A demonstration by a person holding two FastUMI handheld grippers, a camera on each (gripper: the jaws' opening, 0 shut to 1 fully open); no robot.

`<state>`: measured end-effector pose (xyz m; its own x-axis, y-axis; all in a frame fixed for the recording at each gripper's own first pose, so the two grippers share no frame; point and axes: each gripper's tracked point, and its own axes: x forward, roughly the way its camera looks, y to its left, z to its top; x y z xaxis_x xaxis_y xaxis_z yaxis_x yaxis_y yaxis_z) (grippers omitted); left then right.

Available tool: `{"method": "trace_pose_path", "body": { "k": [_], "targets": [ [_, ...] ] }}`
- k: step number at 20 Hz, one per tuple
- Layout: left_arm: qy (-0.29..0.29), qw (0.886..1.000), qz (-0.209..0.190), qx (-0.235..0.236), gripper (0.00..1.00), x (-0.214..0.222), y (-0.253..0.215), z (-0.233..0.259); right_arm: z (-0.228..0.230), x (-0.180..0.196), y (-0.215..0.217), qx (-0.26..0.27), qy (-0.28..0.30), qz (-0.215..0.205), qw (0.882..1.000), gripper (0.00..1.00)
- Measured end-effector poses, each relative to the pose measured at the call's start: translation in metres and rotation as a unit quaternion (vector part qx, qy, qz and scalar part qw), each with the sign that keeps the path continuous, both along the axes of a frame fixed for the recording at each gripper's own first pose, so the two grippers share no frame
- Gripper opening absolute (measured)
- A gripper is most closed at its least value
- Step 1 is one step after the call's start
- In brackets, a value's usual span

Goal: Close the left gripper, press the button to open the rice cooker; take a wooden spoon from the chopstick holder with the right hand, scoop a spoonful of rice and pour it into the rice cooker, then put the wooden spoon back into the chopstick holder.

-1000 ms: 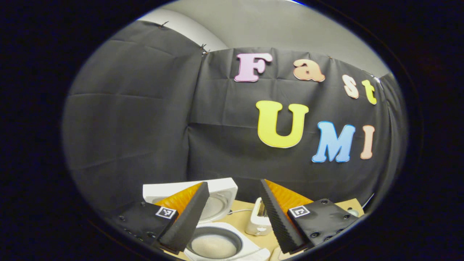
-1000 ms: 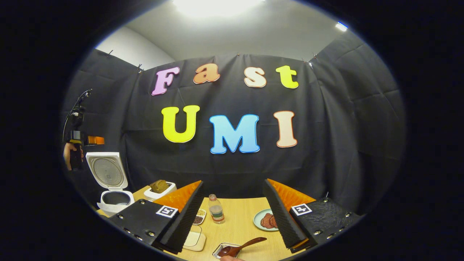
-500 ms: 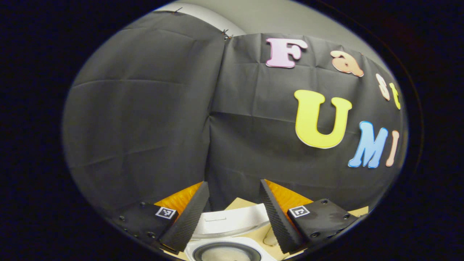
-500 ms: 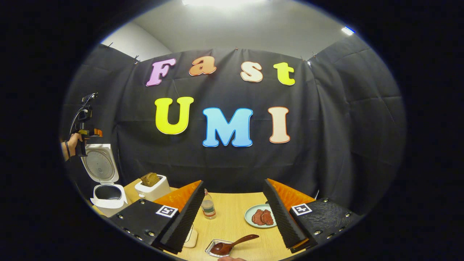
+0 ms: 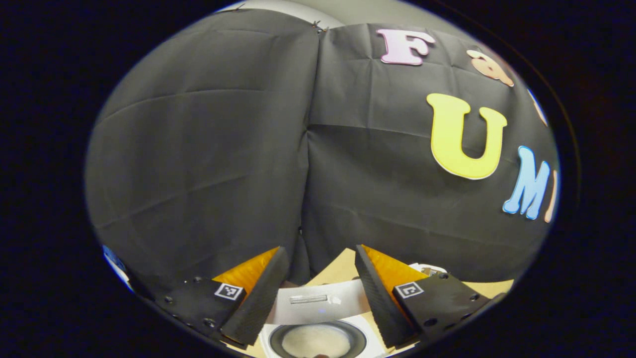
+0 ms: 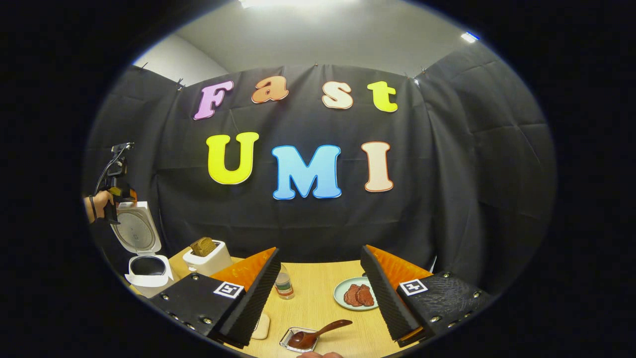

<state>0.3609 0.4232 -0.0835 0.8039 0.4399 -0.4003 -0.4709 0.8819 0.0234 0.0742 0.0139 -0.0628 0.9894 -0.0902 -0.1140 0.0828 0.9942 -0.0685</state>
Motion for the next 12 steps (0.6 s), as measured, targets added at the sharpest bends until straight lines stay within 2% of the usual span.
{"method": "trace_pose_path", "body": {
  "k": [4, 12],
  "targets": [
    [-0.012, 1.000, -0.002, -0.013, 0.96, -0.032, -0.034, -0.002, 0.004, -0.004, 0.006, 0.004, -0.006, 0.022, 1.000, 0.98],
    [-0.005, 1.000, -0.004, -0.007, 0.93, -0.089, -0.085, -0.046, 0.012, -0.009, 0.013, -0.001, -0.006, 0.054, 0.998, 0.98]
  ]
}}
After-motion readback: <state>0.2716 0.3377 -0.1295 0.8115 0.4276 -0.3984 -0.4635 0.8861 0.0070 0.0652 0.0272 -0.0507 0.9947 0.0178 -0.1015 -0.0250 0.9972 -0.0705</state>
